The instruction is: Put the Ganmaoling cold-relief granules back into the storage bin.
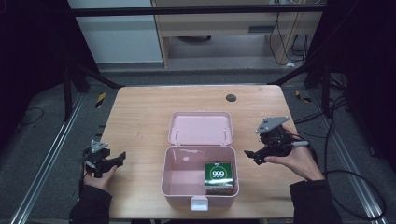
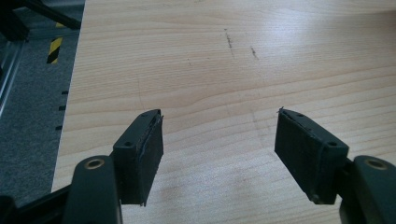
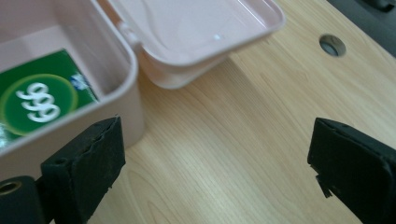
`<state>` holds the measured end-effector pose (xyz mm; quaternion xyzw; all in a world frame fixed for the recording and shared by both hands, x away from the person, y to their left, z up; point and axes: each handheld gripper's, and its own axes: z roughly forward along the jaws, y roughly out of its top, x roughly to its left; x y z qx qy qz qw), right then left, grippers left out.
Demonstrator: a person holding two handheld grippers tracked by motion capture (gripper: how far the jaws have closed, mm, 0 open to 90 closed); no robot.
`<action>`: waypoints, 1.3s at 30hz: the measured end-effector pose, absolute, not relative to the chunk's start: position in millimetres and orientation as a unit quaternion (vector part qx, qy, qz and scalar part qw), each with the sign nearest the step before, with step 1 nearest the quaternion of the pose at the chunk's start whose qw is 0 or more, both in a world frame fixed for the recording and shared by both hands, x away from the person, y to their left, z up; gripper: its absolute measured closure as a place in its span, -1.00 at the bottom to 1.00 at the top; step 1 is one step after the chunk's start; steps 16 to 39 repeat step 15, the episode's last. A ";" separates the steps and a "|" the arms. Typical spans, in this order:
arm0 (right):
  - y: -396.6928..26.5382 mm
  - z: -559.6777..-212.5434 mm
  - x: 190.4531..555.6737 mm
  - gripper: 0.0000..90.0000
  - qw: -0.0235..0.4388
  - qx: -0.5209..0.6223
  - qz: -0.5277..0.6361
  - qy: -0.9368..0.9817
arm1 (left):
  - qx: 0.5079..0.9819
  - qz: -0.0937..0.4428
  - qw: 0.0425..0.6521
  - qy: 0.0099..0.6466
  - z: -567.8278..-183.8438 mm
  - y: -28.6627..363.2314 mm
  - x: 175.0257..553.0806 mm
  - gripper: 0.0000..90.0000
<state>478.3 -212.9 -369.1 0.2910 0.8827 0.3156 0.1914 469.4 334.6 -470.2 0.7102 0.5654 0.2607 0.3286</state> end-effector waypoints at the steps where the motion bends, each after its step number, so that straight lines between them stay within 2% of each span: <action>1: -216.0 -374.9 478.8 -0.91 0.194 0.300 0.318 0.878 | 0.710 0.260 0.329 0.566 -470.3 334.4 469.4 -0.29; 15: -260.5 -443.9 484.0 -0.91 0.258 0.470 0.350 0.769 | 0.714 0.254 0.324 0.566 -471.7 333.8 470.0 -0.01; 39: -260.5 -443.9 484.0 -0.91 0.258 0.470 0.350 0.769 | 0.714 0.254 0.324 0.566 -471.7 333.8 470.0 -0.01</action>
